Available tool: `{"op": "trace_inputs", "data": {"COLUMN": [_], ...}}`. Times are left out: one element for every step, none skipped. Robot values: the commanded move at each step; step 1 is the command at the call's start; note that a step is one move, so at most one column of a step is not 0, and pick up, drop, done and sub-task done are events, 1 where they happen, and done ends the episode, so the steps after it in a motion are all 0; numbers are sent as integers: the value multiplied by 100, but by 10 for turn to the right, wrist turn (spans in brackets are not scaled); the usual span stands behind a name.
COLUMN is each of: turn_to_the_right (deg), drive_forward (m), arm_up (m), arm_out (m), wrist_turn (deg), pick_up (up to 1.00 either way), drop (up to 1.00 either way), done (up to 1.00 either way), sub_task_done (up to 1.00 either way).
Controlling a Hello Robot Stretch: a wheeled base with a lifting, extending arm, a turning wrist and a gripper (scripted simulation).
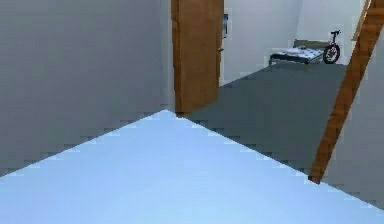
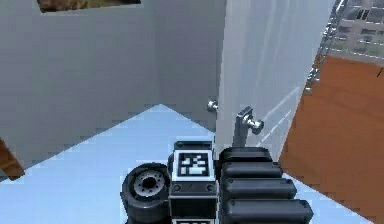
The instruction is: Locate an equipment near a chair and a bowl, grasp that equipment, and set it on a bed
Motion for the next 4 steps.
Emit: {"op": "trace_inputs", "data": {"turn_to_the_right": [150, 0, 60, 0], "drive_forward": [0, 100, 0, 85], "arm_up": [0, 0, 0, 0], "arm_out": [0, 0, 0, 0], "wrist_turn": [0, 0, 0, 0], "pick_up": [0, 0, 0, 0], "drop": [0, 0, 0, 0], "done": [0, 0, 0, 0], "sub_task_done": [0, 0, 0, 0]}}
